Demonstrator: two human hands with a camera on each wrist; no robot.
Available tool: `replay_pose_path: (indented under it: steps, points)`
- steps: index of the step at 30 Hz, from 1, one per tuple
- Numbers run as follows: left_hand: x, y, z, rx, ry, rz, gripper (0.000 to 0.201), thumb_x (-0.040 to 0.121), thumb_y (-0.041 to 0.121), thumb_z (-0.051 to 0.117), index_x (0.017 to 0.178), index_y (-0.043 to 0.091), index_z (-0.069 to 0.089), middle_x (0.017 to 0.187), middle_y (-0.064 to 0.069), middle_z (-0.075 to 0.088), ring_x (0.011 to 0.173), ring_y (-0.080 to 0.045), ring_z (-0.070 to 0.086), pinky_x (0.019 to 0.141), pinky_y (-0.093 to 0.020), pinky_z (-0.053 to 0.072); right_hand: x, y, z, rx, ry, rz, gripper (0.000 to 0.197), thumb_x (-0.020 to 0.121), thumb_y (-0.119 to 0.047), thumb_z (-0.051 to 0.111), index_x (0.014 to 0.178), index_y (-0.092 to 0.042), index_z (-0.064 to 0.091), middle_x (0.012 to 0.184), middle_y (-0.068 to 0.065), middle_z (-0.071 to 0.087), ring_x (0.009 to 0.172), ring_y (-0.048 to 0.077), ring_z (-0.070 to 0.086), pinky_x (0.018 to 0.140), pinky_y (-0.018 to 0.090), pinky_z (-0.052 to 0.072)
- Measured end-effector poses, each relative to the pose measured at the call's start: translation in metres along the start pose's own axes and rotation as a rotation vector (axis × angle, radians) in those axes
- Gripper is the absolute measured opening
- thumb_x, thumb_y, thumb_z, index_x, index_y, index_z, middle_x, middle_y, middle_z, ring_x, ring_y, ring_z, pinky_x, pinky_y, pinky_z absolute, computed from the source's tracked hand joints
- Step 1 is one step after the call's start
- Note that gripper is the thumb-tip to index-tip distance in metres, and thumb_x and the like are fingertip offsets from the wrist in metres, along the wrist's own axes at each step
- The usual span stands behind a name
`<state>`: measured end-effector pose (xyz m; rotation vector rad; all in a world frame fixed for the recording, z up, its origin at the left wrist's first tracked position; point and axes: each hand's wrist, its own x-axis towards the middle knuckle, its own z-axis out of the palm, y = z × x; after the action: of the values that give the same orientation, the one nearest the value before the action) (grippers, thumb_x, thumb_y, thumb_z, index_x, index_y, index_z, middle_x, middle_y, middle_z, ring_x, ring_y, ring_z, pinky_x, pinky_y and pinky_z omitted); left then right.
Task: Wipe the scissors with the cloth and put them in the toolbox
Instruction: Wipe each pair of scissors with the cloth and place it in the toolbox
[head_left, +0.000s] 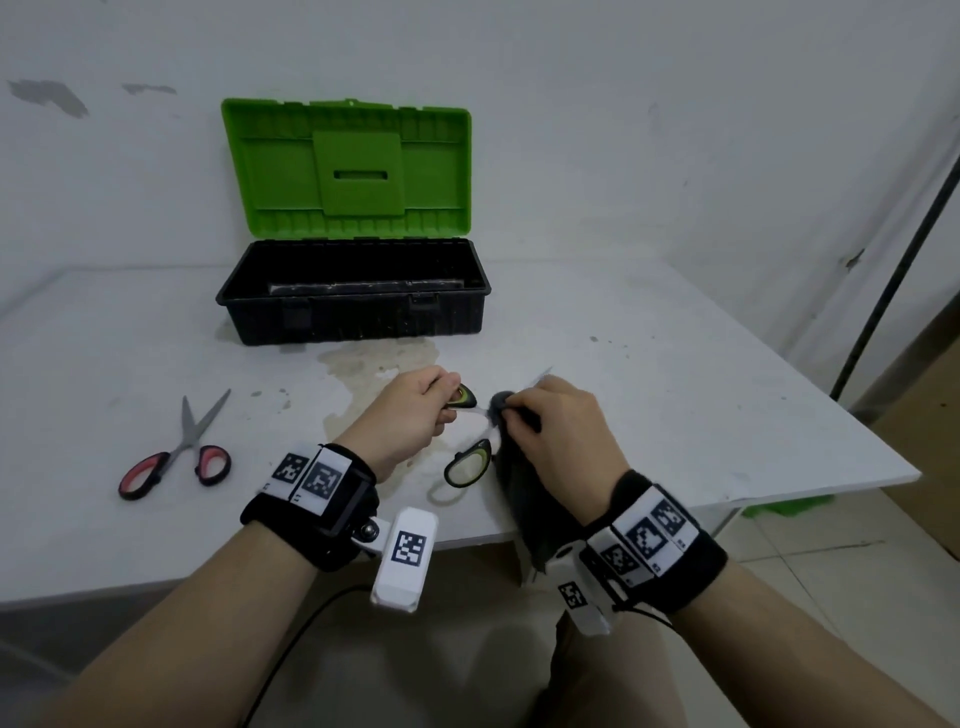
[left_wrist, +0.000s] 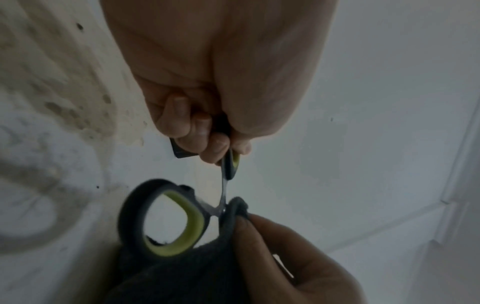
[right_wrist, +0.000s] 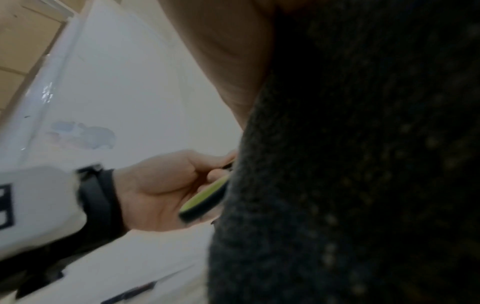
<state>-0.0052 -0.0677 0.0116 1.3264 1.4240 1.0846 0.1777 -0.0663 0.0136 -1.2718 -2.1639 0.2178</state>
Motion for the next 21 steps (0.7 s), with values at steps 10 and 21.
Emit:
replay_pose_path:
  steps: [10,21]
  points:
    - [-0.004,0.000,-0.004,-0.120,0.087,-0.099,0.031,0.105,0.035,0.041,0.095,0.010,0.056,0.075,-0.005,0.043,0.058,-0.022,0.062,0.067,-0.039,0.060,-0.009,-0.003,-0.018,0.057,0.117,-0.028,0.011,0.088,-0.019,0.066,0.095,-0.019,0.074,0.087,-0.007,0.064,0.076,0.006,0.055,0.070,0.010,0.039]
    - [-0.005,0.001,0.002,-0.111,0.247,-0.009,0.035,0.095,0.034,0.065,0.093,-0.001,0.062,0.070,-0.006,0.041,0.050,-0.014,0.039,0.047,-0.028,0.054,-0.010,-0.013,-0.021,0.060,0.118,-0.087,0.011,0.088,-0.021,0.065,0.096,-0.018,0.073,0.087,-0.005,0.062,0.076,0.012,0.059,0.069,0.031,0.051]
